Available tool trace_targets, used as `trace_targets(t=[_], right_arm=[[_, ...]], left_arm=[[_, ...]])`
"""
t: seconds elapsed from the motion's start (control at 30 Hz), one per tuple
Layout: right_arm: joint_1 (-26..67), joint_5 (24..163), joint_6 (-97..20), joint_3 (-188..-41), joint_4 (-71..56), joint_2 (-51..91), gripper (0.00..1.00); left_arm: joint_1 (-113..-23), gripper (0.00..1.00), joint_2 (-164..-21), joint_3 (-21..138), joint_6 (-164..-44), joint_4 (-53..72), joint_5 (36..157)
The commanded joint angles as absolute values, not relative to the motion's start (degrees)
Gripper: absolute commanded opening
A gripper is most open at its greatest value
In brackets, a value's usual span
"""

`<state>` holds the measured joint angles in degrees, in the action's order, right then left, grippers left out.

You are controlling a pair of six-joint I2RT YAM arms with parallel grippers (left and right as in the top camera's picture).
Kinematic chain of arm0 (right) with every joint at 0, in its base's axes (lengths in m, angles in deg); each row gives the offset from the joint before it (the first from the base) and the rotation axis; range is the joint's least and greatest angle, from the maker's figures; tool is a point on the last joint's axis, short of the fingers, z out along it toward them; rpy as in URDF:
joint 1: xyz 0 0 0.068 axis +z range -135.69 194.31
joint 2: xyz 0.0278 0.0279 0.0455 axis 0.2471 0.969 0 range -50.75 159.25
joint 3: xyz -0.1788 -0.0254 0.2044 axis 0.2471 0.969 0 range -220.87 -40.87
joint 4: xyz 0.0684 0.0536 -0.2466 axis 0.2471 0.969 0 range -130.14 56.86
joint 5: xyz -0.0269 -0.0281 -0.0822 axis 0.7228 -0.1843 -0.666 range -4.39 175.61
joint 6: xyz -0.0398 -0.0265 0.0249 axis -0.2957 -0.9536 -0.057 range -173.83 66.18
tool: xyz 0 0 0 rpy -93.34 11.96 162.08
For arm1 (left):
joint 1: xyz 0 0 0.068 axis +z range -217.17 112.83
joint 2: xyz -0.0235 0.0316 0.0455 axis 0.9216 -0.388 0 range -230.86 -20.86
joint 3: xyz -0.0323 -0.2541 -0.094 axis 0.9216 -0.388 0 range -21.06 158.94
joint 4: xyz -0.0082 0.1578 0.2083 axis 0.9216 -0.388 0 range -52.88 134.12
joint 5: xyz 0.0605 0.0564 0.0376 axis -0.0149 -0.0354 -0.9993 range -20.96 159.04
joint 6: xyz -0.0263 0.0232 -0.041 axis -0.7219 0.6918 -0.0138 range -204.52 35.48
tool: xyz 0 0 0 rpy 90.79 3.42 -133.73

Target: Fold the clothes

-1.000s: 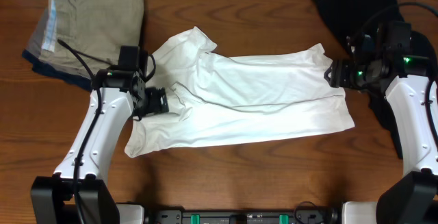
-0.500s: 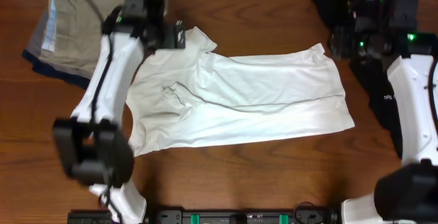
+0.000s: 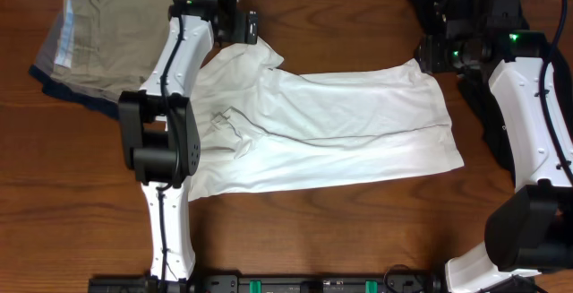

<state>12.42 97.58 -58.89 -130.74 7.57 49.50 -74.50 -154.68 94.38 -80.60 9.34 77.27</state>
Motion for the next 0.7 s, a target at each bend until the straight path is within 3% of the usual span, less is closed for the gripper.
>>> trace_targets(t=[0.0, 0.27, 0.4, 0.57, 0.63, 0.67], right_arm=[[13.25, 97.43, -59.89, -131.68, 7.48, 49.56, 0.59], [14.34, 97.41, -59.89, -131.68, 7.48, 49.56, 0.59], [14.34, 97.38, -59.15, -131.66, 7.48, 49.56, 0.57], [14.32, 96.97, -58.99, -131.66, 7.48, 49.56, 0.56], [14.32, 96.18, -58.62, -131.63, 7.46, 49.56, 0.56], [14.32, 96.07, -58.60, -131.61, 7.46, 49.56, 0.56]], left_arm=[[-74.44, 0.98, -156.78, 95.86, -78.46, 9.58, 77.42], [-74.85, 0.94, -160.78, 95.86, -76.34, 12.57, 77.49], [-75.44, 0.81, -161.82, 95.84, -76.36, 12.97, 77.66], [-76.95, 0.75, -162.31, 95.69, -75.29, 12.97, 80.61], [-77.47, 0.64, -162.31, 95.69, -75.31, 13.14, 80.57], [-77.54, 0.51, -162.31, 95.69, -75.31, 13.14, 80.55]])
